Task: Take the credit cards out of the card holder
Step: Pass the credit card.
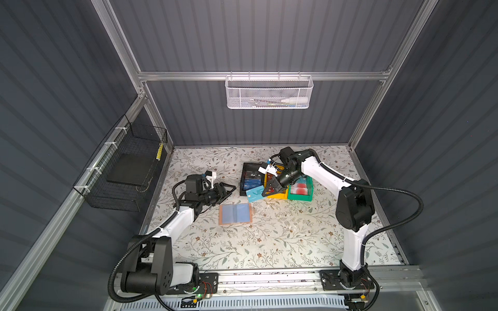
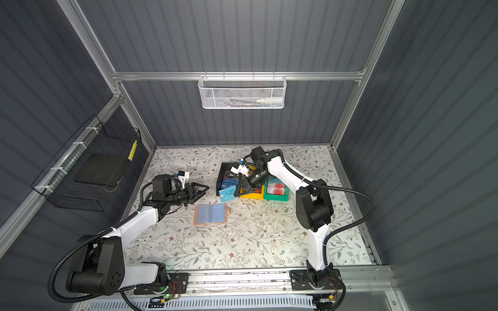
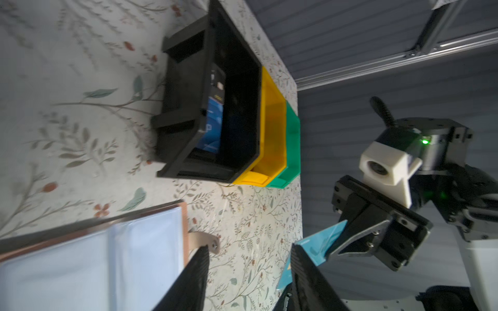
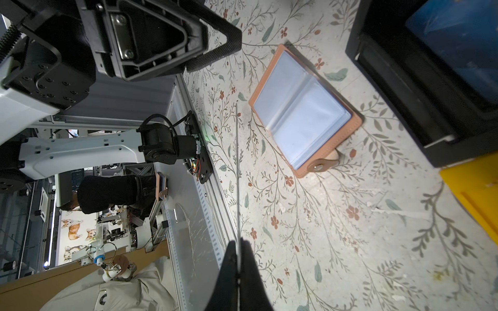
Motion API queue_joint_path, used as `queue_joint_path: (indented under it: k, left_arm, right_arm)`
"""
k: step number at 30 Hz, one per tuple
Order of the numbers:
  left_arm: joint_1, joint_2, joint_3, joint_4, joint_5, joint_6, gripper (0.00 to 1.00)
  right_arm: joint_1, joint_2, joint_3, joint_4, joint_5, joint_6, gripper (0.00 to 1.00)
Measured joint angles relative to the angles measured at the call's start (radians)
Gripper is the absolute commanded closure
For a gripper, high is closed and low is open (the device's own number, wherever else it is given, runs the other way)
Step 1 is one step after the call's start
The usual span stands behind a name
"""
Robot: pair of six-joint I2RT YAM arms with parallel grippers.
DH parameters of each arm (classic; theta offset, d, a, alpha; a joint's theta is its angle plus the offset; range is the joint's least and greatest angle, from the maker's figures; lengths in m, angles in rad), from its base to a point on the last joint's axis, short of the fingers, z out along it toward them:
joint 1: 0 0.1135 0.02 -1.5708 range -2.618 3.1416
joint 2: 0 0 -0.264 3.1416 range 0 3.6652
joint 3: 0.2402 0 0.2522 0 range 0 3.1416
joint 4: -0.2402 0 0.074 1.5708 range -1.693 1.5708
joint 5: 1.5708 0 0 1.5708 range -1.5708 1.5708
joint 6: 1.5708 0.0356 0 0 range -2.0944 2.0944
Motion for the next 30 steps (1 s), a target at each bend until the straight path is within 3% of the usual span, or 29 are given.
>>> queue_joint_path:
  k: [12,30]
  left_arm:
    - [-0.067,0.053,0.002,0.192,0.079,-0.063,0.53]
    - [-0.077,0.1,0.059,0.092,0.225,0.006,0.54]
  right_arm:
    - [0.0,0.01,0.046,-0.034,-0.053,-0.024,0.97]
    - [0.055,0.116,0.17,-0.345,-0.112,-0.319,0.96]
